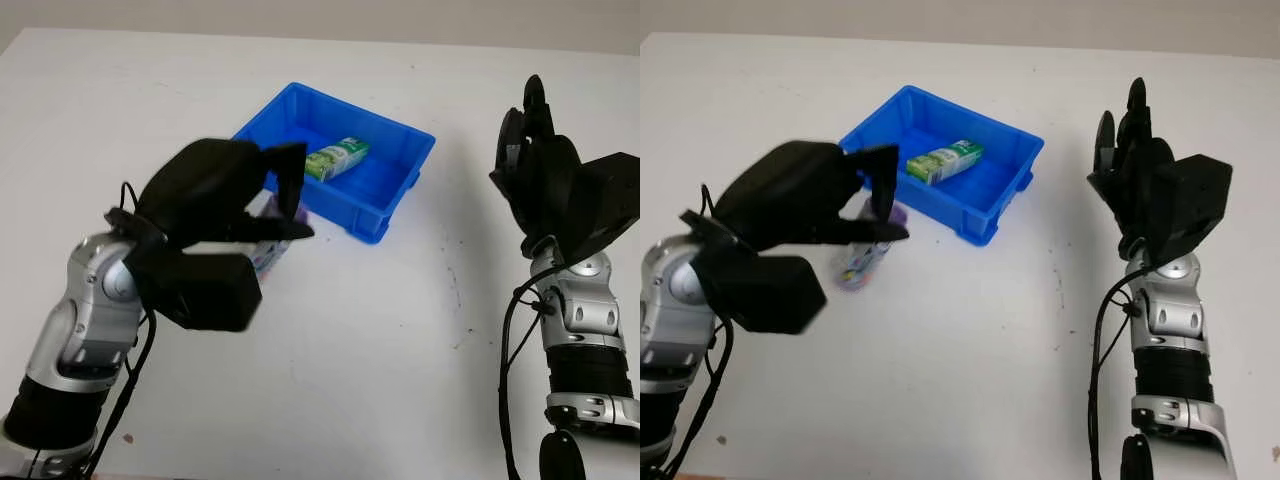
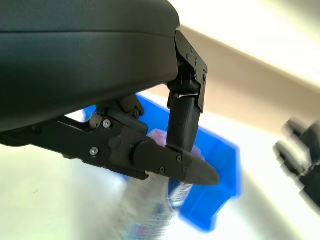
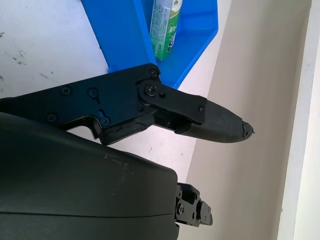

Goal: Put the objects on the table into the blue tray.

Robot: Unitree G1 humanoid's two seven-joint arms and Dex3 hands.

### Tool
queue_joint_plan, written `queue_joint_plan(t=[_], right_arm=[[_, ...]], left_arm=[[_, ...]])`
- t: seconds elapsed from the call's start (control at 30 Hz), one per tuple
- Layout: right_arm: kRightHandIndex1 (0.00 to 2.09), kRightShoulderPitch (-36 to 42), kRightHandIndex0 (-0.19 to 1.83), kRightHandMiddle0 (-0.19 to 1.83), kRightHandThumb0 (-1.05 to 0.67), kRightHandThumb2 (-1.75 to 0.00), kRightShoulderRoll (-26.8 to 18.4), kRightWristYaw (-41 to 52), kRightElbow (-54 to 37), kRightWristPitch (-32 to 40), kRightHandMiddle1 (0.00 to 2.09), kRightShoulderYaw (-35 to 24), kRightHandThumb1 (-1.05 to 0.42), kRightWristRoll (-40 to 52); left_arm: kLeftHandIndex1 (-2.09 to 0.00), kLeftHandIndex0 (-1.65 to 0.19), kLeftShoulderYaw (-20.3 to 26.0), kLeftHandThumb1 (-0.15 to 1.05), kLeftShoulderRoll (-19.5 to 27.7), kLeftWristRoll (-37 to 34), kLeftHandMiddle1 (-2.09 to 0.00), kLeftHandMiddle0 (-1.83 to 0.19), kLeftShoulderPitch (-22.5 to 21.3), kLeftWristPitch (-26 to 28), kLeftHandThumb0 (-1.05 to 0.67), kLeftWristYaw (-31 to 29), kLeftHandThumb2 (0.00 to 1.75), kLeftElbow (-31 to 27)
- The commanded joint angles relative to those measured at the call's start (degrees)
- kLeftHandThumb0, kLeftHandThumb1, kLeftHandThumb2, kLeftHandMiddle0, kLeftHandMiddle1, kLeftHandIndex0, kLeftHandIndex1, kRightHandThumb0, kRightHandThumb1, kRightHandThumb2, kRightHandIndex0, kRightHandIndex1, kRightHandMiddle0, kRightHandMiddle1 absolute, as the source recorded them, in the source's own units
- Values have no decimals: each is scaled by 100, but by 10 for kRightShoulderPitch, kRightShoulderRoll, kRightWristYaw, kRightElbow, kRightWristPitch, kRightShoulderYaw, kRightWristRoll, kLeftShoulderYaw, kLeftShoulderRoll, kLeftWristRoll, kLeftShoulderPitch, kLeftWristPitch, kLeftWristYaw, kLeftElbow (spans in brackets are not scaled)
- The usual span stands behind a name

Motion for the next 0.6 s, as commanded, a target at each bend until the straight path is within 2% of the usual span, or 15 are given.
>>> queue_joint_plan(t=[0.0, 0.1, 0.2, 0.43, 0.57], right_arm=[[0, -5, -19, -19, -69, -72, -4, 1, 4, -8, 0, -2, -105, 0], [0, -5, -19, -19, -69, -72, -3, 5, 9, -12, 0, -2, -105, 1], [0, -5, -19, -19, -69, -72, -2, 3, 10, -14, 0, -2, -105, 0], [0, -7, -19, -19, -69, -71, -3, 3, 10, -9, 0, -2, -105, 1], [0, -11, -19, -19, -70, -70, -2, 3, 14, -8, 0, -3, -105, 3]], left_arm=[[-209, -35, 17, 105, 0, -31, -209, -76, -30, -2, -34, 1, 16, 17], [-209, -34, 24, 105, 4, -54, -209, -69, -58, 5, -35, 5, 14, 43], [-209, -41, 25, 105, 5, -63, -209, -73, -78, 0, -35, 11, 11, 68], [-209, -49, 22, 105, -5, -68, -209, -76, -107, -57, -33, 58, 10, 142], [-208, -45, 13, 105, -11, -51, -209, -80, -143, -100, -36, 103, 10, 202]])
